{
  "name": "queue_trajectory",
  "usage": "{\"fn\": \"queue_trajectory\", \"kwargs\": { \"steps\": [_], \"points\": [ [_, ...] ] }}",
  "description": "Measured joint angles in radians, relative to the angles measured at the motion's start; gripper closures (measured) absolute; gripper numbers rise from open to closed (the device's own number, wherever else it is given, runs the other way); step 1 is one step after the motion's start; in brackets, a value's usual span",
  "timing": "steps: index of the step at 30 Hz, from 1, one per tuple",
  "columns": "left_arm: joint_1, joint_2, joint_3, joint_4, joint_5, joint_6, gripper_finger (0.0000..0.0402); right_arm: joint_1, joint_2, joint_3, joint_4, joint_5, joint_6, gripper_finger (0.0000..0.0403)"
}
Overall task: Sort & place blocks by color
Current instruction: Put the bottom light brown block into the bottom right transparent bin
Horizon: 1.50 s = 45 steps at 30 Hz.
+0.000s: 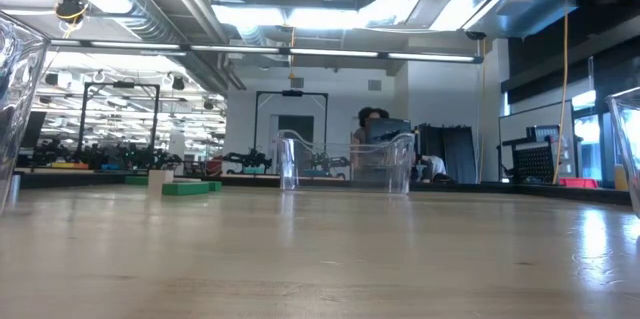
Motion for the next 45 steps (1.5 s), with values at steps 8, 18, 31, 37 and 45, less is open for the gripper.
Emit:
{"fn": "queue_trajectory", "kwargs": {
  "steps": [8, 18, 31, 37, 45],
  "points": [
    [0.0, 0.0, 0.0, -0.003, 0.001, 0.001, 0.0198, -0.285, 0.032, -0.002, 0.557, 0.136, -0.478, 0.0228],
    [-0.006, 0.0, 0.0, -0.01, 0.041, 0.024, 0.0198, -0.474, 0.01, -0.012, 0.782, -0.036, -0.717, 0.0228],
    [-0.073, 0.0, 0.0, -0.084, 0.008, 0.123, 0.0198, -0.487, -0.171, -0.244, 0.991, -0.028, -0.633, 0.0228],
    [-0.082, 0.0, 0.0, -0.085, 0.008, 0.132, 0.0198, -0.487, -0.172, -0.244, 0.999, -0.006, -0.745, 0.0228],
    [-0.082, 0.0, 0.0, -0.085, -0.027, 0.095, 0.0198, -0.487, -0.171, -0.244, 0.997, -0.005, -0.756, 0.0228]
  ]
}}
